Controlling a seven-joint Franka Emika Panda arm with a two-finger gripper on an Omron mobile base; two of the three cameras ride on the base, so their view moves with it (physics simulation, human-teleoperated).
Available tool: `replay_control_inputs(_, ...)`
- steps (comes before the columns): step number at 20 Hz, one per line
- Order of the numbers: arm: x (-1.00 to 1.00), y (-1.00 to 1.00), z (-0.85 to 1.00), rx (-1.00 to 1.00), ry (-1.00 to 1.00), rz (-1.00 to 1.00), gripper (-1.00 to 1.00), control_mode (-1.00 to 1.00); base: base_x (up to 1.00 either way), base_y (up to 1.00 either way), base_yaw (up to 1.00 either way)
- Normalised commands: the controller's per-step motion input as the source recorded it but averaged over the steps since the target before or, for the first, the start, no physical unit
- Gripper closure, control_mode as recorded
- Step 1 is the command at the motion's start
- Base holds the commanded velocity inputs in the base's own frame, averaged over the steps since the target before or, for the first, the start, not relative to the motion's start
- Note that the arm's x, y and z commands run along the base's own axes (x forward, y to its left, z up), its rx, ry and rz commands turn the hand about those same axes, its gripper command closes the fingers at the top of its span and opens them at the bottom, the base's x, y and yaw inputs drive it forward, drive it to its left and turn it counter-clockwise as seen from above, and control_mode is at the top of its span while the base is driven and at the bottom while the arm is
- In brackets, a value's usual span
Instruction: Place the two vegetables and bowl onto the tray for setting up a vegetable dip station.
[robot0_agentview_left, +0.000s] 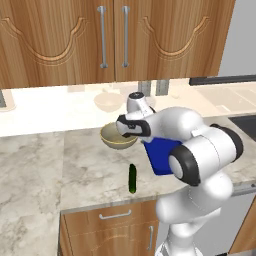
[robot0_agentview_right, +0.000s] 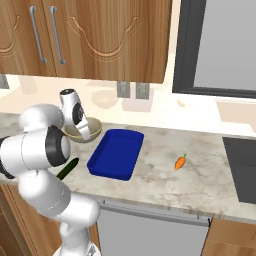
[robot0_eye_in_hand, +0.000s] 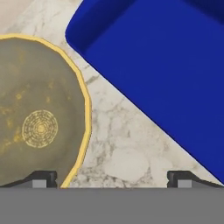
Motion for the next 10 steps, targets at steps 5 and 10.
replay_control_inputs(5,0.33,0.00,-0.09,0.00,0.00,-0.07,-1.00,-1.00,0.00,0.00,0.00)
replay_control_inputs(10,0.29,0.00,-0.12,0.00,0.00,-0.05,-1.00,-1.00,0.00,0.00,0.00)
